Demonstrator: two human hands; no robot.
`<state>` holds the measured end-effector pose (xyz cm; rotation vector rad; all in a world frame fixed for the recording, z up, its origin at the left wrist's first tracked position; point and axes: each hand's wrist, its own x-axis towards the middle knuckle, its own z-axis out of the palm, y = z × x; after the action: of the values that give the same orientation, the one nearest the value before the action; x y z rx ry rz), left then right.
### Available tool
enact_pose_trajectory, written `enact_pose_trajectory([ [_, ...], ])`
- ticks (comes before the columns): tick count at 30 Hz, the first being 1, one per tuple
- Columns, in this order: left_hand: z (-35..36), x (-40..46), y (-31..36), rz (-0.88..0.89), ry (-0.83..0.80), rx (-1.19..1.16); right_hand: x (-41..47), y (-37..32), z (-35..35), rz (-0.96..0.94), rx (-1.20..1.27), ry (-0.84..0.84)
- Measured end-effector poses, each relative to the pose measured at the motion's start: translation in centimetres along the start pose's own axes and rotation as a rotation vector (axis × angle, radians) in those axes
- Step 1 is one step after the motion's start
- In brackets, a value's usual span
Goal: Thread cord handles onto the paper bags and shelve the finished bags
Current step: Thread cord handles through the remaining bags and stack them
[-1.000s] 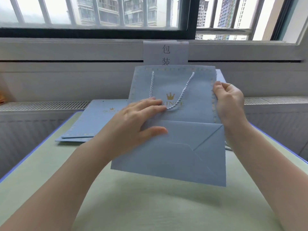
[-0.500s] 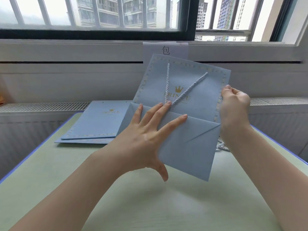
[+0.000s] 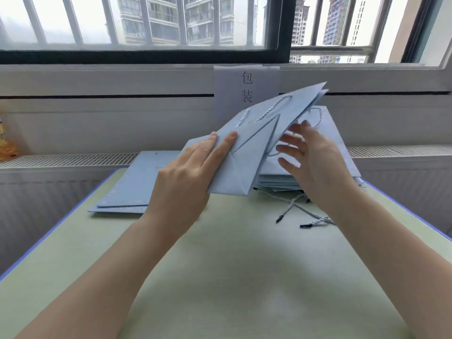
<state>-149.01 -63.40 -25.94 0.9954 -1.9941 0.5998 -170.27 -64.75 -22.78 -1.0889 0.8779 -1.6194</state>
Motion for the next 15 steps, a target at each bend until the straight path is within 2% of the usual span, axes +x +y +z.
enact_pose_trajectory([
  [4,0.2,-0.1,-0.5,-0.088,0.241,-0.11,-1.2,1.2,1.3,0.158,-0.071,-0.206],
  [6,0.6,-0.3,0.1,-0.184,0.352,-0.299,-1.8,1.8,1.9,0.255,-0.102,-0.273],
  [9,0.8,0.0,2.2,-0.433,0.467,-0.636,-2.7,2.7,2.7,0.418,-0.079,-0.39],
  [11,1.1,0.0,3.1,-0.521,0.48,-0.757,-3.1,3.1,3.2,0.507,0.041,-0.422],
  [13,1.0,0.1,3.5,-0.532,0.433,-0.84,-3.2,3.2,3.3,0.544,0.177,-0.395],
  [15,0.8,0.1,3.6,-0.557,0.406,-0.911,-2.9,3.2,2.9,0.551,0.17,-0.398],
])
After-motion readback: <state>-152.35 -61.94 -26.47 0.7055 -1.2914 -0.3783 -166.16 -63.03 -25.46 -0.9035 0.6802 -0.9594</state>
